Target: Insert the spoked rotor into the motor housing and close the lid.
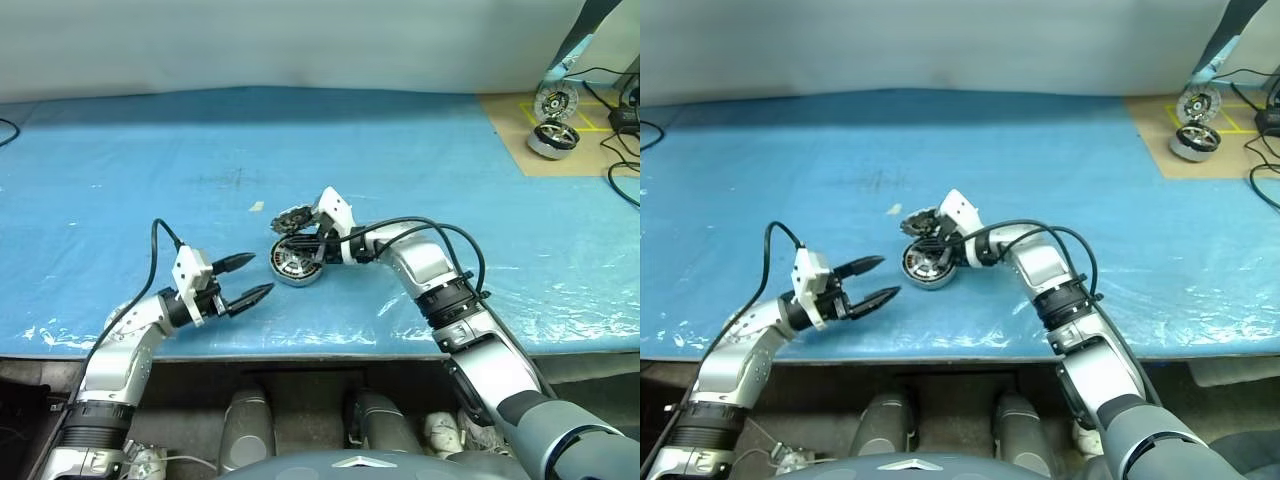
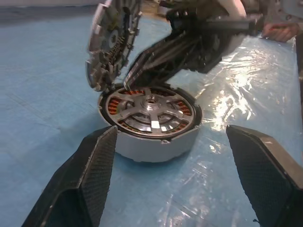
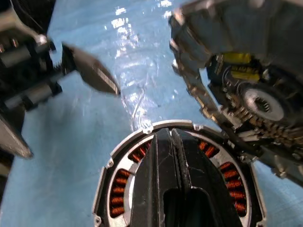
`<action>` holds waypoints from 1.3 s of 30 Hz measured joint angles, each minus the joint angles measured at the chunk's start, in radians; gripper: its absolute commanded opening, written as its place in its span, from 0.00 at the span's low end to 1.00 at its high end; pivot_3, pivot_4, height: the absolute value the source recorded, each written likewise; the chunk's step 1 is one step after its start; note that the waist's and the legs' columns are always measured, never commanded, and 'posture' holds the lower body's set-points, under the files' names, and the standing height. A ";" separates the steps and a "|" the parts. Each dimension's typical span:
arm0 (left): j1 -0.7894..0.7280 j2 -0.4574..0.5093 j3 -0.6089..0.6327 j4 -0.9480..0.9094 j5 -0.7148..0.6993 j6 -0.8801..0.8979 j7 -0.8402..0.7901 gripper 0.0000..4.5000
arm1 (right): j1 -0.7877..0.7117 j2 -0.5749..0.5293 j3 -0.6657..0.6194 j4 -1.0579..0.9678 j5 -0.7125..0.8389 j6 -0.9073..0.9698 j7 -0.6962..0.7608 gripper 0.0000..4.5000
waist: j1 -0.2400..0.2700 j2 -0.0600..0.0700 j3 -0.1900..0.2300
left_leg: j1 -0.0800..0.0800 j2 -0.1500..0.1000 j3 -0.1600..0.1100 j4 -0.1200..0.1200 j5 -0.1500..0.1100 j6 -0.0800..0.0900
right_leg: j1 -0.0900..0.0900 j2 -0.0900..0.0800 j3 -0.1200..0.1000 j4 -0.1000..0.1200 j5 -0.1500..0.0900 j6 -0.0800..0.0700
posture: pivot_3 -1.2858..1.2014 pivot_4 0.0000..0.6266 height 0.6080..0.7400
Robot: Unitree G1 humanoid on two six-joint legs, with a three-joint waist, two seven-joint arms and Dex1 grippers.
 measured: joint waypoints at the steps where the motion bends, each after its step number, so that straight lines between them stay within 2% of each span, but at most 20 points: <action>1: -0.009 0.002 0.008 0.011 -0.004 0.005 0.000 0.86 | 0.000 -0.010 0.018 0.000 -0.020 -0.034 0.003 0.00 | 0.000 0.000 0.000 | 0.000 0.000 0.000 0.000 0.000 0.000 | 0.000 0.000 0.000 0.000 0.000 0.000 | 0.52 0.24 1.00; 5: -0.052 0.010 0.031 0.030 -0.031 0.043 0.004 0.86 | 0.010 -0.039 0.047 -0.005 -0.057 -0.111 0.020 0.00 | 0.002 -0.001 -0.001 | 0.003 0.000 0.000 0.000 0.000 0.000 | 0.003 -0.001 0.000 0.000 0.000 0.000 | 0.52 0.24 1.00; 11: -0.204 0.016 0.090 0.119 -0.082 0.116 0.024 0.86 | 0.041 -0.054 -0.047 -0.038 0.035 -0.009 0.050 0.00 | 0.006 -0.001 0.000 | 0.001 0.000 0.000 0.003 0.000 0.000 | 0.003 -0.001 0.000 0.001 0.000 0.000 | 0.52 0.24 1.00; 16: -0.379 0.013 0.112 0.270 -0.100 0.144 0.015 0.86 | 0.066 -0.136 -0.166 -0.248 0.174 0.143 0.086 0.00 | 0.014 -0.001 -0.001 | 0.000 -0.001 0.000 0.003 0.000 0.001 | 0.002 0.001 -0.001 0.001 0.002 0.003 | 0.52 0.24 1.00; 21: -0.557 -0.015 0.091 0.494 -0.058 0.123 -0.022 0.86 | 0.179 -0.242 -0.186 -0.396 0.219 0.224 0.088 0.00 | 0.029 -0.001 -0.001 | 0.000 -0.001 -0.001 0.000 0.000 0.000 | 0.002 0.001 -0.002 0.000 0.002 0.004 | 0.52 0.24 1.00; 25: -0.702 -0.069 0.053 0.749 0.022 0.042 -0.077 0.58 | 0.254 -0.285 -0.216 -0.443 0.223 0.269 0.038 0.00 | 0.035 -0.002 0.000 | -0.002 -0.003 -0.001 0.001 0.000 0.000 | 0.001 -0.001 -0.002 -0.001 0.003 0.004 | 0.52 0.24 1.00; 32: -0.895 -0.179 0.027 1.020 0.096 -0.058 -0.207 0.05 | 0.332 -0.299 -0.259 -0.555 0.260 0.324 -0.049 0.00 | 0.033 -0.002 0.000 | -0.003 -0.004 -0.002 0.000 0.000 0.000 | 0.001 0.000 -0.003 -0.001 0.003 0.005 | 0.52 0.24 1.00; 39: -0.943 -0.196 -0.020 1.084 0.167 -0.057 -0.372 0.05 | 0.388 -0.326 -0.303 -0.623 0.291 0.359 -0.100 0.00 | 0.035 -0.002 0.000 | -0.003 -0.004 -0.003 0.000 0.000 0.000 | 0.001 -0.001 -0.004 -0.001 0.003 0.005 | 0.52 0.24 1.00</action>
